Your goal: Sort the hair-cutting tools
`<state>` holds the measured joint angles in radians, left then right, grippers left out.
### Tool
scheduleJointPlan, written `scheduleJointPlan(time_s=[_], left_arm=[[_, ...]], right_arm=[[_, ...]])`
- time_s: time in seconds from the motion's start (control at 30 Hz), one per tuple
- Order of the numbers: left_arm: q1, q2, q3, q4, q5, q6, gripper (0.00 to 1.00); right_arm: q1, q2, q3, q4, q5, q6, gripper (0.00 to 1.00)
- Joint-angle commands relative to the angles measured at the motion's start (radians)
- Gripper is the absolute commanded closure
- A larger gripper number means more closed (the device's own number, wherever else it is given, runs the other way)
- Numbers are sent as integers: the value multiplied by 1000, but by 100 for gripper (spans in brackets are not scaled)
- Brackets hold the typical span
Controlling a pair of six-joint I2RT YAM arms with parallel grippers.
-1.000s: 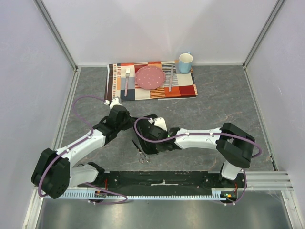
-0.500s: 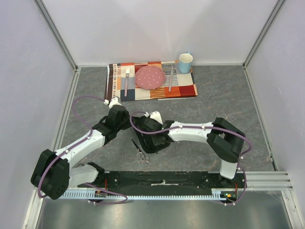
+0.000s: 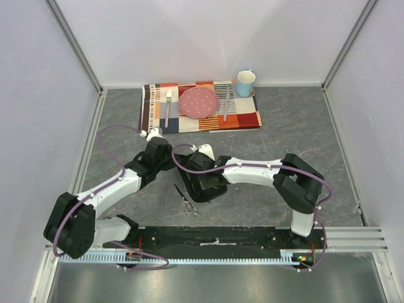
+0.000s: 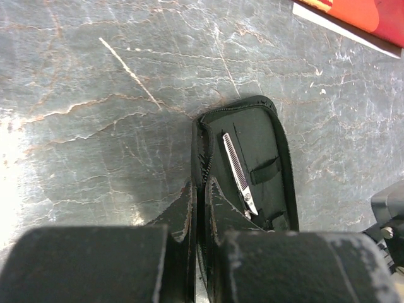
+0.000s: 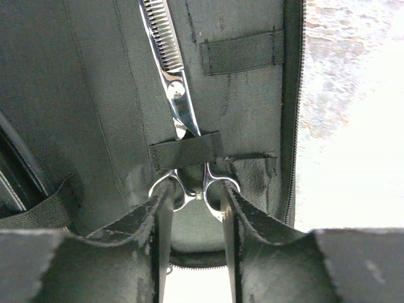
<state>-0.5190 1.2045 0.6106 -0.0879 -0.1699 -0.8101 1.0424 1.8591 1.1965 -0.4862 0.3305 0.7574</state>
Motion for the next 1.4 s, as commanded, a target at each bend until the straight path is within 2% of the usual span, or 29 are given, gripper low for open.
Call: scheduleJointPlan(time_s=[0.0, 0.17, 0.3, 0.53, 0.73, 0.87, 0.9, 0.93, 1.03, 1.27, 1.3, 1.33, 1.37], left_arm=[[-12, 55, 74, 33, 104, 77, 98], [-12, 154, 150, 71, 275, 195, 98], [-12, 263, 205, 149, 391, 294, 98], [-12, 417, 389, 180, 683, 509, 98], [-10, 619, 653, 96, 910, 699, 96], [-10, 823, 984, -146, 1036, 848, 89], [-12, 904, 1038, -258, 1055, 908, 87], [-12, 935, 1120, -301, 1075, 933, 84], [-16, 1032, 1216, -415, 1089, 1003, 77], [-27, 1034, 1230, -434, 1044, 1031, 60], [-29, 1023, 1229, -434, 1034, 1032, 57], [-29, 995, 1223, -434, 1008, 1029, 49], [-29, 977, 1215, -421, 985, 1025, 48]], right_arm=[[-18, -128, -17, -26, 39, -41, 54], [-19, -325, -78, -130, 99, -69, 47], [-19, -481, -106, -198, 146, -104, 37], [-53, -531, -187, -180, 191, -197, 29], [-84, -535, -213, -127, 145, -213, 28], [-87, -540, -219, -114, 134, -210, 28], [-88, -546, -222, -114, 131, -210, 27], [-87, -549, -228, -111, 131, -210, 27], [-88, -560, -247, -100, 127, -210, 27], [-93, -552, -268, -74, 101, -211, 27], [-91, -548, -268, -72, 99, -211, 26], [-91, -546, -268, -71, 99, -213, 26], [-93, -546, -268, -69, 96, -213, 26]])
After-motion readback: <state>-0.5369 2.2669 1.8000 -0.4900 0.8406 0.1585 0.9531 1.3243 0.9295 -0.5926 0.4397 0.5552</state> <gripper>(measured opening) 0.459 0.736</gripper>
